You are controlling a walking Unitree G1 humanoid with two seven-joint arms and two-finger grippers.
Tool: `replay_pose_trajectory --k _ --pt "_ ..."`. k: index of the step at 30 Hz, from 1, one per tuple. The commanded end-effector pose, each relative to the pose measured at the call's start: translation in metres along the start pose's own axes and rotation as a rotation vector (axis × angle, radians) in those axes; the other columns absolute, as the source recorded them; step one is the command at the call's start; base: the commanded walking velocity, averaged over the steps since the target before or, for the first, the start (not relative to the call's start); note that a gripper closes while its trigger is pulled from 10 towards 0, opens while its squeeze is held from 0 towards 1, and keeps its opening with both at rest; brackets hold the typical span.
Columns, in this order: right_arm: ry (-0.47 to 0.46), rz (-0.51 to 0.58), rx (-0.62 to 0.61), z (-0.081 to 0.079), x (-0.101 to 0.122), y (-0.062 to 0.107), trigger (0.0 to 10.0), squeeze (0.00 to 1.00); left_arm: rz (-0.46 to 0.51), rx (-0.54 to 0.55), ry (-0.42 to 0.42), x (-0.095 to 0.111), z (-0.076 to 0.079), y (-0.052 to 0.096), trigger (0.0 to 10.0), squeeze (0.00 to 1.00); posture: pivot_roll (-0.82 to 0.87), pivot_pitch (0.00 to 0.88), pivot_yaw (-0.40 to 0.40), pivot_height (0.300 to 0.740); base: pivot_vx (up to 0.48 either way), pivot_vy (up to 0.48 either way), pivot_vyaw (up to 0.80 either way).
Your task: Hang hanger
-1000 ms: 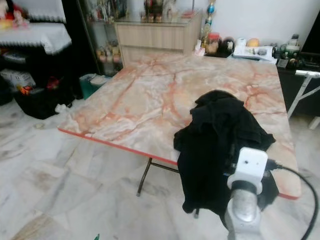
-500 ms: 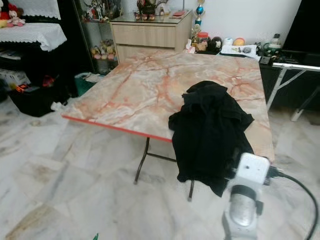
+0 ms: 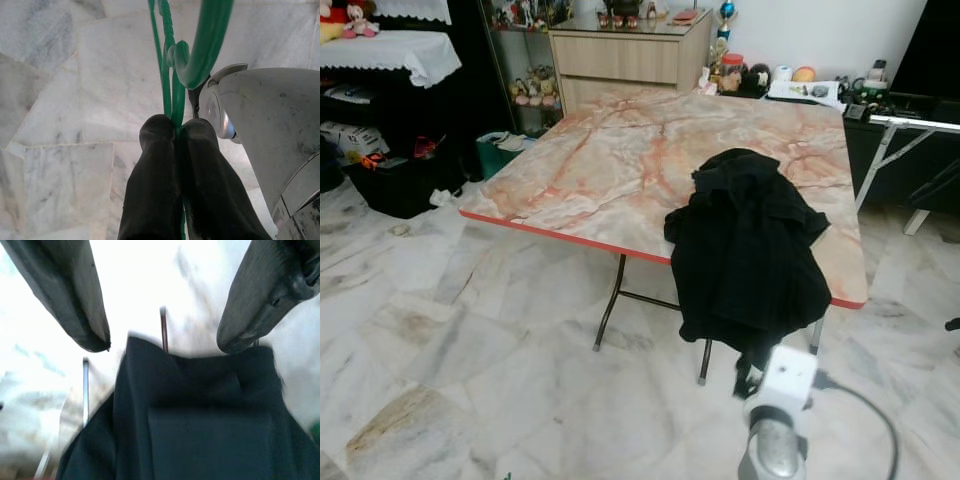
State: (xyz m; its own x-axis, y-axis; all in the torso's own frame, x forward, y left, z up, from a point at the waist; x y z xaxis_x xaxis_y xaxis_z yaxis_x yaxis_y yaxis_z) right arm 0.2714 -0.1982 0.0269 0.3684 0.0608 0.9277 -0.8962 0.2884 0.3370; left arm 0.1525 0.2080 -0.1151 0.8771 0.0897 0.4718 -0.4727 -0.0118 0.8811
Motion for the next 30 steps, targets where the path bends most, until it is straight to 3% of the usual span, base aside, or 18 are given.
replay_pose_trajectory --k 1,2,3,7,9,12,16,21,25,30 --pt "0.005 -0.033 0.024 -0.001 -0.013 -0.002 10.0 0.0 -0.022 -0.017 0.007 -0.007 0.006 0.0 10.0 0.0 0.06 0.046 0.038 0.74 0.0 0.0 0.0" --pt "0.004 -0.117 0.071 -0.007 -0.037 -0.004 10.0 0.0 -0.024 -0.019 0.006 -0.007 0.006 0.0 10.0 0.0 0.06 0.046 0.038 0.74 0.0 0.0 0.0" --pt "0.004 -0.117 0.071 -0.007 -0.037 -0.004 10.0 0.0 -0.024 -0.019 0.006 -0.007 0.006 0.0 10.0 0.0 0.06 0.046 0.038 0.74 0.0 0.0 0.0" --pt "0.098 -0.314 0.14 -0.013 -0.09 0.002 10.0 0.0 -0.033 -0.022 -0.015 -0.007 0.007 0.0 10.0 0.0 0.04 0.031 0.049 0.74 0.0 0.0 0.0" --pt "0.187 -0.463 0.168 -0.012 -0.123 0.017 10.0 0.0 -0.031 -0.027 -0.018 -0.007 0.008 0.0 10.0 0.0 0.04 0.022 0.054 0.74 0.0 0.0 0.0" --pt "0.216 -0.574 0.171 -0.007 -0.146 0.032 10.0 0.0 -0.03 -0.034 -0.039 -0.007 0.008 0.0 10.0 0.0 0.05 0.012 0.054 0.74 0.0 0.0 0.0" --pt "0.181 -0.618 0.14 -0.003 -0.155 0.039 10.0 0.0 -0.031 -0.032 -0.047 -0.007 0.008 0.0 10.0 0.0 0.05 0.006 0.053 0.74 0.0 0.0 0.0" --pt "0.146 -0.564 0.198 -0.015 -0.151 0.037 10.0 0.0 -0.039 -0.03 -0.054 -0.009 0.008 0.0 10.0 0.0 0.03 0.0 0.061 0.74 0.0 0.0 -0.5" --pt "0.157 -0.576 0.194 -0.013 -0.154 0.039 10.0 0.0 -0.041 -0.031 -0.057 -0.009 0.008 0.0 10.0 0.0 0.03 0.0 0.061 0.74 0.0 0.0 -0.79" --pt "0.183 -0.572 0.206 -0.011 -0.159 0.043 10.0 0.0 -0.035 -0.027 -0.054 -0.008 0.008 0.0 10.0 0.0 0.05 0.013 0.054 0.74 0.0 0.0 0.0"
Point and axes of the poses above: a point about 5 cm out from each wrist's last joint towards the gripper, its own y axis pointing back from the gripper into the wrist, its own x axis along the axis of the wrist's last joint, z = x × y, the point moved 2 cm from there along -y, pointing out of the wrist towards the gripper, and after that the axes turned 10 degrees about y, right-handed, at the moved point
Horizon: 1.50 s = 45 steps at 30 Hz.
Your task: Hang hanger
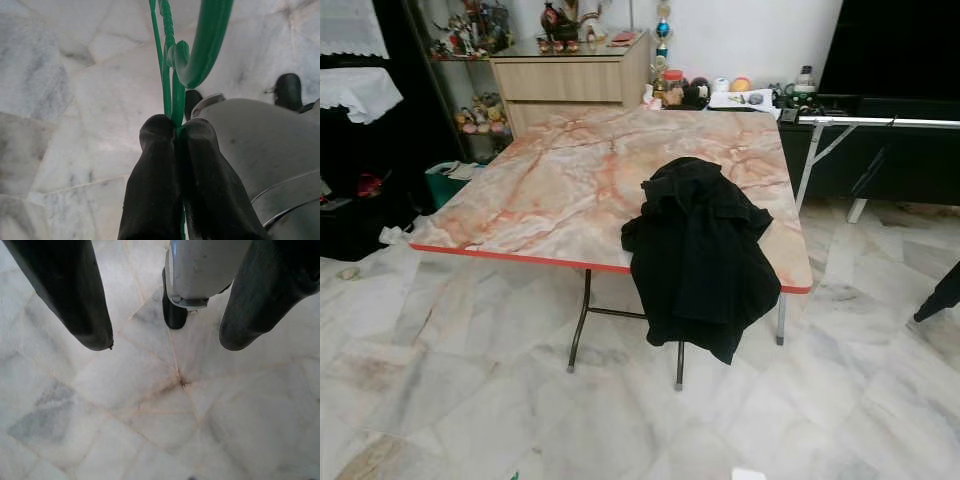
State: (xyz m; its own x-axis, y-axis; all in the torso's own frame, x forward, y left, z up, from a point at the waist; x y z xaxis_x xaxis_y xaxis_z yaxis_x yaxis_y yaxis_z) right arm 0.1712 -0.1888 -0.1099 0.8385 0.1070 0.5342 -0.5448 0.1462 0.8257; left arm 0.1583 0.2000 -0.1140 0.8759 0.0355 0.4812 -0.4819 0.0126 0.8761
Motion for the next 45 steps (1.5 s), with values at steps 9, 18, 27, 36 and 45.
replay_pose_trajectory --k 9,18,27,36,45 --pt "0.01 0.037 0.022 -0.006 0.005 0.0 10.0 0.0 -0.038 0.003 0.006 -0.011 -0.001 0.001 10.0 0.0 0.05 0.046 0.056 0.74 0.0 0.0 0.0" --pt "0.003 0.025 0.024 -0.005 0.0 0.001 10.0 0.0 -0.039 0.003 0.003 -0.01 -0.001 0.001 10.0 0.0 0.05 0.064 0.057 0.74 0.0 -0.122 0.0" --pt "-0.004 0.018 0.019 -0.002 -0.004 0.001 10.0 0.0 -0.039 0.001 0.002 -0.01 -0.001 0.001 10.0 0.0 0.05 0.072 0.055 0.74 0.0 -0.292 -0.44" --pt "0.001 0.013 0.022 -0.003 -0.006 0.002 10.0 0.0 -0.04 0.0 0.004 -0.01 -0.001 0.001 10.0 0.0 0.05 0.074 0.053 0.74 0.0 -0.299 0.0" --pt "0.004 0.009 0.017 0.004 -0.01 0.002 10.0 0.0 -0.04 -0.002 0.004 -0.01 -0.001 0.001 10.0 0.0 0.05 0.072 0.051 0.74 0.0 -0.299 0.0"
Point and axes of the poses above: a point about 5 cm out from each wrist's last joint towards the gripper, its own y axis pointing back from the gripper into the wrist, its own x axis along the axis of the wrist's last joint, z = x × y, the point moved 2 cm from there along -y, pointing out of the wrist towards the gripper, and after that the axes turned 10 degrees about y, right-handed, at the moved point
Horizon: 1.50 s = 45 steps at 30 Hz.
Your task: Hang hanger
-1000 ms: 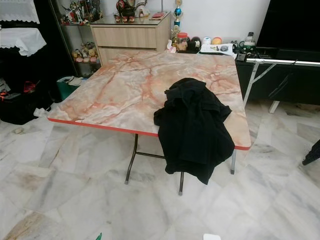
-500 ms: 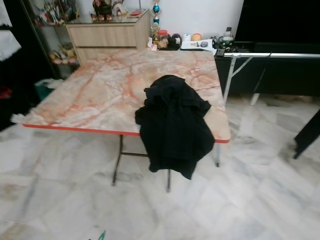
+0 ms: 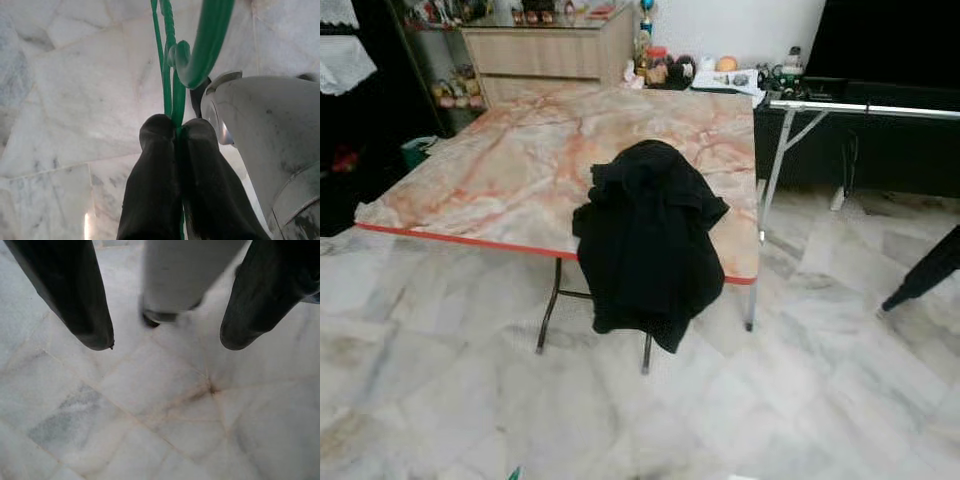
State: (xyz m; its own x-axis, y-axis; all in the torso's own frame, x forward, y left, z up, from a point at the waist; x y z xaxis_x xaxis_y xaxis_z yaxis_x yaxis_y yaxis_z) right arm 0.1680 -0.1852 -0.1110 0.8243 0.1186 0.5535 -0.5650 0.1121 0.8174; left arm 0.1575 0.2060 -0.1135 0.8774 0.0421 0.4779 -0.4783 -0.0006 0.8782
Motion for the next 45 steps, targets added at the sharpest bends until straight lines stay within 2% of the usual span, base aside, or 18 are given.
replay_pose_trajectory --k 1,45 --pt "-0.004 -0.016 -0.015 0.0075 -0.0071 0.0014 10.0 0.0 -0.036 -0.016 -0.003 -0.0097 0.0053 0.0003 10.0 0.0 0.05 0.072 0.051 0.74 0.0 -0.3 0.0" --pt "0.01 -0.012 -0.01 0.0031 -0.0051 0.001 10.0 0.0 -0.04 -0.024 -0.012 -0.0118 0.005 0.0008 10.0 0.0 0.06 0.056 0.054 0.74 0.0 -0.3 0.0"
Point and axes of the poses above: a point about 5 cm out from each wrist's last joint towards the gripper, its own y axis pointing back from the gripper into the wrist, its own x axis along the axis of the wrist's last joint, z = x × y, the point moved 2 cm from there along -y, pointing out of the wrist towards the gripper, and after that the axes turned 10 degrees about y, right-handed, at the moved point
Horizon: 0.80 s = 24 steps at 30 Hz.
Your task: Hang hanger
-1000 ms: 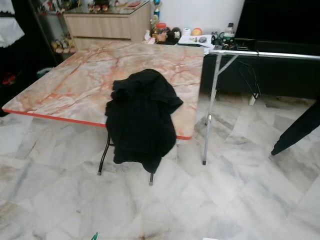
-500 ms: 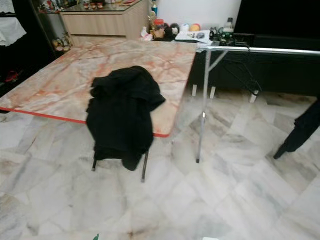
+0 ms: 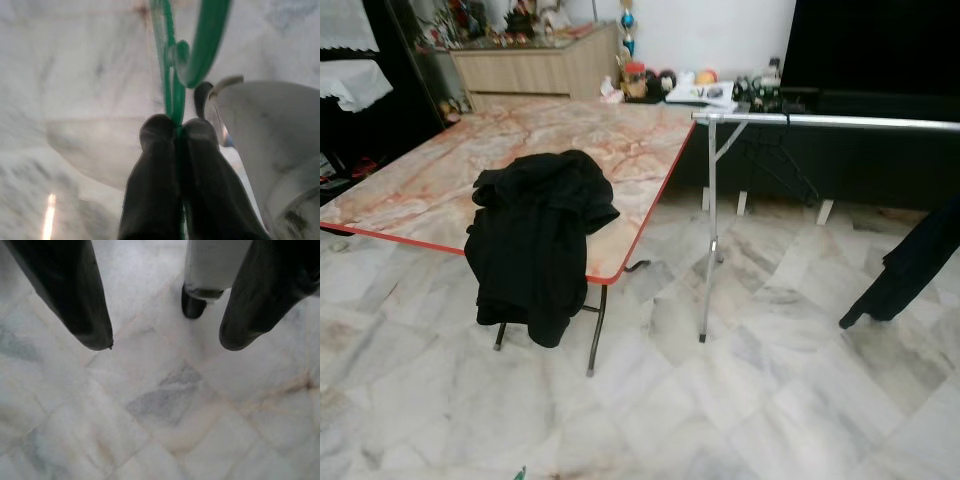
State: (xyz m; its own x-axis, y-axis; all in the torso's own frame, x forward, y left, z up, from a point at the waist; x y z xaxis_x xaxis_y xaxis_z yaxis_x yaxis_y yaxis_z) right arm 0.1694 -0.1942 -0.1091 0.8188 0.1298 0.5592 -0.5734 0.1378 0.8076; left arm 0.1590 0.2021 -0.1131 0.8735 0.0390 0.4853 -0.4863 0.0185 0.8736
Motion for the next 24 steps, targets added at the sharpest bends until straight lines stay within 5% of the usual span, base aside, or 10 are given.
replay_pose_trajectory --k 1,24 --pt "0.0 -0.021 0.017 -0.006 -0.006 0.001 10.0 0.0 -0.048 -0.005 -0.007 -0.013 0.001 0.001 10.0 0.0 0.06 0.058 0.052 0.74 0.0 -0.3 0.0" --pt "-0.003 -0.042 0.007 0.007 -0.016 0.003 10.0 0.0 -0.048 -0.007 -0.004 -0.013 0.002 0.001 10.0 0.0 0.06 0.066 0.05 0.74 0.0 -0.301 0.0"
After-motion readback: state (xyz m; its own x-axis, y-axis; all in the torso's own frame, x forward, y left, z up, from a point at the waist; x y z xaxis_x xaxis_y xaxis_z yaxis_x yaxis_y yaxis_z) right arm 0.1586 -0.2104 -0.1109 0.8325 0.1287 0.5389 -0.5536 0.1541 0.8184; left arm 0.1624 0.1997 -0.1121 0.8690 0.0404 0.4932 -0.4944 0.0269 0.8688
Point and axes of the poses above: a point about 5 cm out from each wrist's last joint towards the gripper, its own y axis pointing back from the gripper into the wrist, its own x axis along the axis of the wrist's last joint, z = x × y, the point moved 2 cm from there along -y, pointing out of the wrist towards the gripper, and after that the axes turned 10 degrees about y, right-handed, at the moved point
